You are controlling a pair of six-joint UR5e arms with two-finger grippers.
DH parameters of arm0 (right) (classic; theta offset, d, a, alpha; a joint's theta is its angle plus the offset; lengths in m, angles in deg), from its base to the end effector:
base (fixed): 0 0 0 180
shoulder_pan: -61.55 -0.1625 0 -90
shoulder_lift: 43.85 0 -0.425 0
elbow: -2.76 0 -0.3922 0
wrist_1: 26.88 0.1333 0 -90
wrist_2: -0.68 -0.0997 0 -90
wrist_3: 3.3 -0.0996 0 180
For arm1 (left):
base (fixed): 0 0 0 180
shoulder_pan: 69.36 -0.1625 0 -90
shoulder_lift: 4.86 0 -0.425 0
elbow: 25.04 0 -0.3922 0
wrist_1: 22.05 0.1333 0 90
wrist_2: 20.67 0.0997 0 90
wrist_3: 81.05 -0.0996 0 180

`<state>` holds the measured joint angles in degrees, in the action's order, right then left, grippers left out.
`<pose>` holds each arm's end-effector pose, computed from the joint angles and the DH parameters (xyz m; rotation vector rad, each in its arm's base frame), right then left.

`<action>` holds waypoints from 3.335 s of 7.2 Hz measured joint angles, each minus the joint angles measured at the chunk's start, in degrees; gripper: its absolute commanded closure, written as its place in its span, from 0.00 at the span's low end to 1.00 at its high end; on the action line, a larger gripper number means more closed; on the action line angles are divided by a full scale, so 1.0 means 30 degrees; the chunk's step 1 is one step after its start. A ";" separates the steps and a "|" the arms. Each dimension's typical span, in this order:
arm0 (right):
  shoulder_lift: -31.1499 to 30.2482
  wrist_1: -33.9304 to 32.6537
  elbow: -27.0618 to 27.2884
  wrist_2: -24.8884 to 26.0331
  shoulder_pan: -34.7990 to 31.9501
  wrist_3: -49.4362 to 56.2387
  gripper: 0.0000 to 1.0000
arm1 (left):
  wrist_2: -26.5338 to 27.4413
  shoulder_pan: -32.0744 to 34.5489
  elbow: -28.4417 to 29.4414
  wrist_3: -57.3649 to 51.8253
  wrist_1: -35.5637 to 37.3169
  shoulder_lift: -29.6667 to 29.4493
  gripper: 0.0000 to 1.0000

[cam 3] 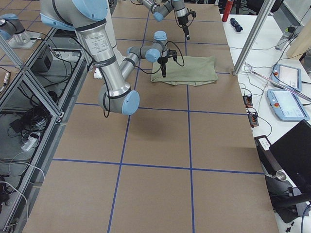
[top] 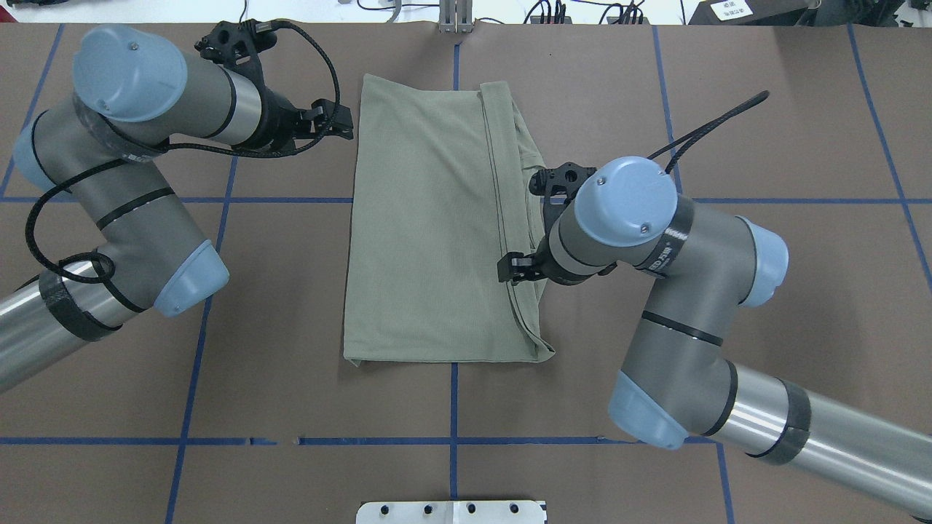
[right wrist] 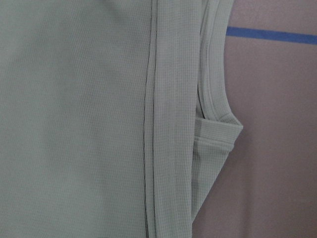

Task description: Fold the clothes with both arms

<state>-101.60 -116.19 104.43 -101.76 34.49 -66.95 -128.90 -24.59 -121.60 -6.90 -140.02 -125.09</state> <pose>-0.5267 -0.3947 0.2491 0.1644 -0.7853 -0.0728 0.3939 -0.5346 0.2450 0.3213 1.1123 -0.2676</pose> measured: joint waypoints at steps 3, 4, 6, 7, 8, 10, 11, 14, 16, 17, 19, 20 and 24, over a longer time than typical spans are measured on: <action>0.0578 -0.1116 -0.1212 0.1579 0.1311 0.0515 0.00 | -0.0036 -0.0178 -0.0067 0.0115 -0.0061 0.0137 0.00; 0.0617 -0.1178 -0.1489 0.1670 0.1384 0.0843 0.00 | -0.0038 -0.0234 -0.0065 0.0214 -0.0079 0.0144 0.00; 0.0539 -0.1233 -0.1653 0.1710 0.1363 0.1310 0.00 | -0.0021 -0.0264 0.0013 0.0283 -0.0146 0.0145 0.00; 0.0477 -0.1239 -0.1677 0.1713 0.1330 0.1396 0.00 | -0.0019 -0.0270 0.0097 0.0281 -0.0191 0.0146 0.00; 0.0413 -0.1248 -0.1684 0.1709 0.1278 0.1515 0.00 | -0.0019 -0.0271 0.0155 0.0277 -0.0212 0.0146 0.00; 0.0185 -0.1255 -0.1692 0.1669 0.1070 0.1858 0.00 | -0.0018 -0.0272 0.0150 0.0280 -0.0224 0.0129 0.00; 0.0017 -0.1251 -0.1683 0.1640 0.0892 0.2162 0.00 | -0.0017 -0.0273 0.0110 0.0287 -0.0219 0.0121 0.00; -0.0878 -0.1172 -0.1466 0.1525 0.0058 0.3349 0.00 | -0.0043 -0.0311 -0.0012 0.0386 -0.0197 0.0017 0.00; -0.1442 -0.1130 -0.1178 0.1393 -0.0597 0.3919 0.00 | -0.0047 -0.0328 -0.0031 0.0416 -0.0189 -0.0063 0.00; -0.1419 -0.1103 -0.1131 0.1122 -0.1009 0.4069 0.00 | -0.0047 -0.0329 -0.0037 0.0413 -0.0177 -0.0088 0.00; -0.0533 -0.1115 -0.1421 0.0524 -0.2055 0.4498 0.00 | -0.0047 -0.0331 -0.0040 0.0395 -0.0173 -0.0112 0.00; 0.0565 -0.1117 -0.2322 0.0440 -0.2442 0.4809 0.00 | -0.0047 -0.0331 -0.0041 0.0392 -0.0185 -0.0116 0.00; 0.4366 -0.1016 -0.6553 0.0353 -0.2244 0.5059 0.00 | -0.0048 -0.0350 -0.0014 0.0287 -0.0223 -0.0092 0.00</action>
<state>-88.51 -119.24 84.77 -100.70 27.76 -51.77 -129.04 -25.64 -121.64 -6.04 -140.69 -125.37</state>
